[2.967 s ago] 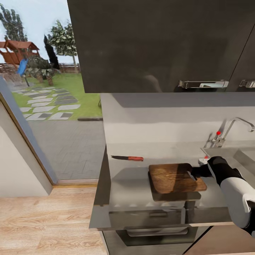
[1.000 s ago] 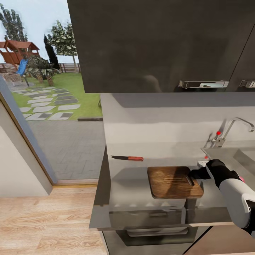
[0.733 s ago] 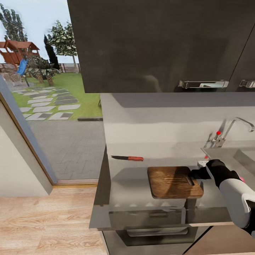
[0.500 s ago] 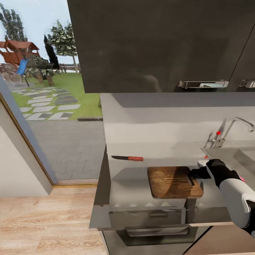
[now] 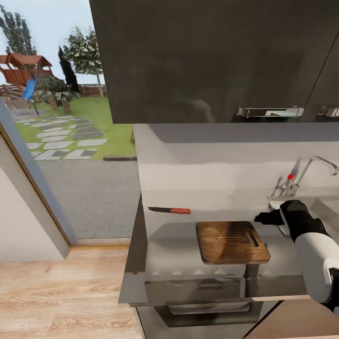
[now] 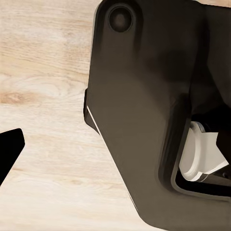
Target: In the kitchen, take the Vidalia onion out of the sink, dice it on the chopping board with the paring knife, put the diced onion into the bowl on the countertop, then place both the paring knife and the chopping board into the sink.
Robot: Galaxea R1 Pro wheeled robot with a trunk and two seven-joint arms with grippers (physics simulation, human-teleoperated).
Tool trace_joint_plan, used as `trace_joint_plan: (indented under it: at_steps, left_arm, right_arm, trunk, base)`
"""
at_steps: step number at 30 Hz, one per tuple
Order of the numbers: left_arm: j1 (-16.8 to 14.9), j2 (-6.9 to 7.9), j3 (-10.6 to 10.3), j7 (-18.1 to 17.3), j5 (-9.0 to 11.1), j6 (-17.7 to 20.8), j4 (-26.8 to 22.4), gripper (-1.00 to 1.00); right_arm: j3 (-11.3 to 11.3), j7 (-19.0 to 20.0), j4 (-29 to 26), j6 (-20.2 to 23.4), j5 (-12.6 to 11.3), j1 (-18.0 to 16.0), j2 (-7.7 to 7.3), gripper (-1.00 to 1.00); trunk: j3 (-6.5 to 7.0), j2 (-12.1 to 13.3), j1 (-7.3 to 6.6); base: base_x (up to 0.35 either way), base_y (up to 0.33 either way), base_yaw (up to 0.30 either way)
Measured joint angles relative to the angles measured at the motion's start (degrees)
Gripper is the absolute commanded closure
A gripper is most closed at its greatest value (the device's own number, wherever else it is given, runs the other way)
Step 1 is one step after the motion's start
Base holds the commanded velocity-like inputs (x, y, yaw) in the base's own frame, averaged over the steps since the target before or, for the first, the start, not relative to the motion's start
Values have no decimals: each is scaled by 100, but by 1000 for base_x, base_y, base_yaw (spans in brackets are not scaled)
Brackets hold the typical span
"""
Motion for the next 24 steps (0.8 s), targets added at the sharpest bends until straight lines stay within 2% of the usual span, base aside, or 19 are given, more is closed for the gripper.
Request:
trace_joint_plan:
  at_steps: [5, 10, 12, 15, 19, 24]
  left_arm:
    - [0, 0, 1, 0, 0, 0, 0, -100]
    - [0, 0, 1, 0, 0, 0, 0, -100]
    - [0, 0, 1, 0, 0, 0, 0, -100]
    - [0, 0, 1, 0, 0, 0, 0, -100]
    - [0, 0, 1, 0, -2, 0, 0, -100]
    - [0, 0, 1, 0, -2, 0, 0, -100]
  right_arm:
    - [5, 290, -484, 347, 4, 0, 3, -100]
    - [7, 399, -876, 666, 8, 0, 3, -100]
    - [16, 424, -1257, 955, 4, 0, 4, -100]
    - [34, 437, -1699, 1115, 1, 0, 7, -100]
    - [44, 443, -2037, 1199, 0, 0, 20, -100]
    - [48, 445, -2129, 1219, -4, 1, 53, -100]
  trunk:
    - [0, 0, 0]
    - [0, 0, 0]
    - [0, -1, 0]
    - [0, -1, 0]
    - [0, 0, 2]
    - [0, 1, 3]
  base:
    - [0, 0, 0]
    - [0, 0, 0]
    - [0, 0, 0]
    - [-9, 0, 0]
    - [-119, 22, 0]
    - [-243, 103, 0]
